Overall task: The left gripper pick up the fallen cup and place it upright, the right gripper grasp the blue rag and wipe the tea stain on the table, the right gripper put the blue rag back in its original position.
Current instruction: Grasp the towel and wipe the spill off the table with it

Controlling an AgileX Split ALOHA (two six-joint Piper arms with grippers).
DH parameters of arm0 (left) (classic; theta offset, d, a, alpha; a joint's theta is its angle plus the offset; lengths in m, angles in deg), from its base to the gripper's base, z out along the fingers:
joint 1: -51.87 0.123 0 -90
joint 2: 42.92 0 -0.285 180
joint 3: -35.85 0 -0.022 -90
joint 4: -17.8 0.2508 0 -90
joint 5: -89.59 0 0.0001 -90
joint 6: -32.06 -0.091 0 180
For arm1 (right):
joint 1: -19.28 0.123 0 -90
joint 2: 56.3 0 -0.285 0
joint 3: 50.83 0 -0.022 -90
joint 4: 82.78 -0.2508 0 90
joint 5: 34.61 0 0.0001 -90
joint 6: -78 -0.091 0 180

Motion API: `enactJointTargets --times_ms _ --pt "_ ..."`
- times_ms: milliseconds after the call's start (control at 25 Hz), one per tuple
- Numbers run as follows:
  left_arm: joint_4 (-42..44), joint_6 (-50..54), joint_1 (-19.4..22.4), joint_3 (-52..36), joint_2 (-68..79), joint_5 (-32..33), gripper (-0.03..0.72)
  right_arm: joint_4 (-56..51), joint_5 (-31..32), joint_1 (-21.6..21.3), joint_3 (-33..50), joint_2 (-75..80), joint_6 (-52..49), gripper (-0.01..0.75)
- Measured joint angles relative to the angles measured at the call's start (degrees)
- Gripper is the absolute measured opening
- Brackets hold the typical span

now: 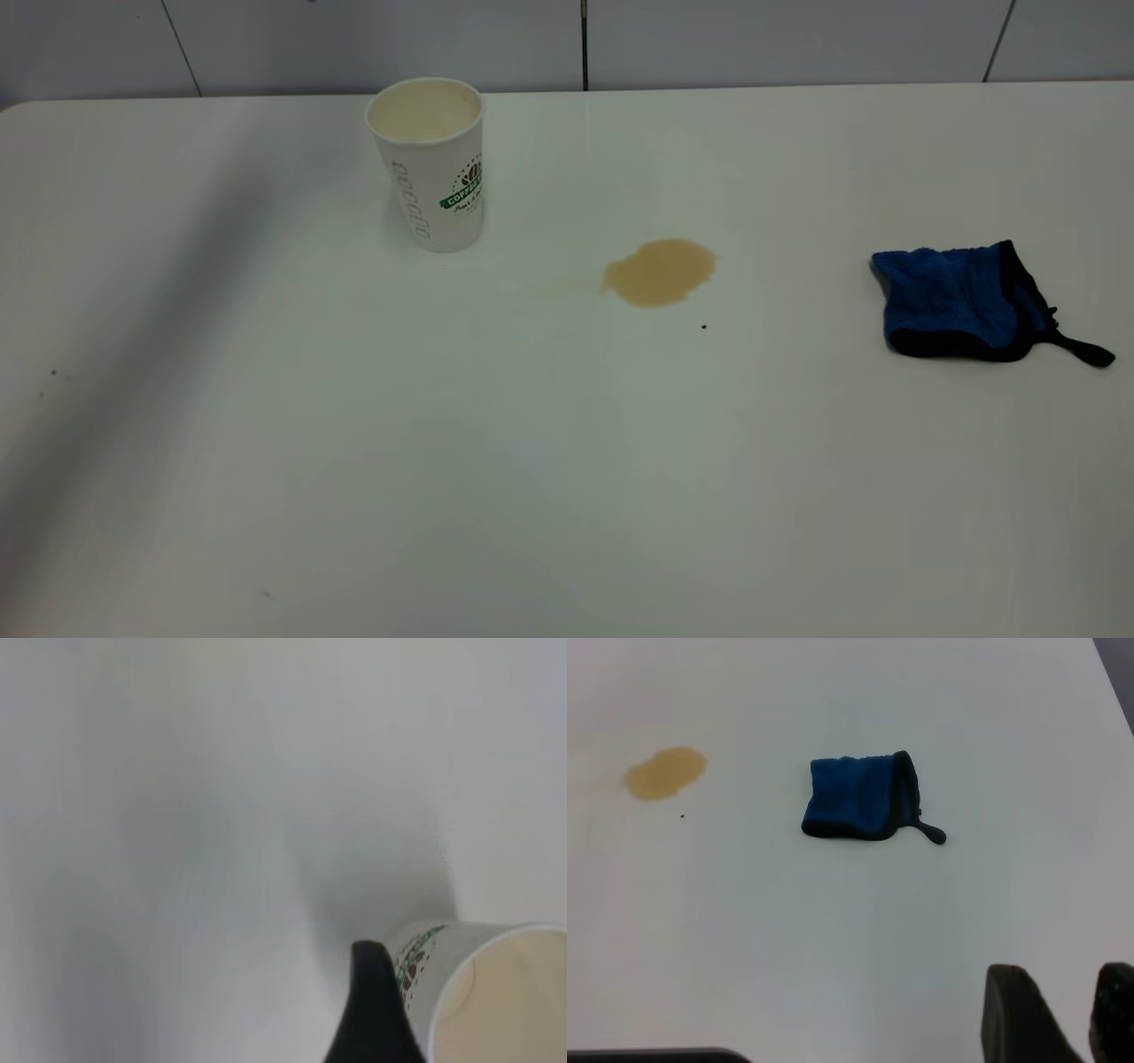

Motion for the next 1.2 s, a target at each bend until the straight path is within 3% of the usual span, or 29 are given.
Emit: enactJointTargets --times_ms 280,440,880,1200 --pt "0.22 1.52 -0.24 0.0 -6.87 0.0 0.478 0.0 0.0 0.0 0.0 0.0 0.0 0.239" --pt "0.86 1.78 -1.05 -6.86 -13.85 0.0 0.439 0.0 0.0 0.0 0.0 0.0 0.0 0.239" --pt "16.97 5.16 -1.74 -50.26 -45.62 0.0 0.427 0.0 0.0 0.0 0.0 0.0 0.0 0.239" --pt "18.42 5.91 -1.74 -74.77 -64.65 0.0 0.427 0.0 0.0 0.0 0.0 0.0 0.0 0.239"
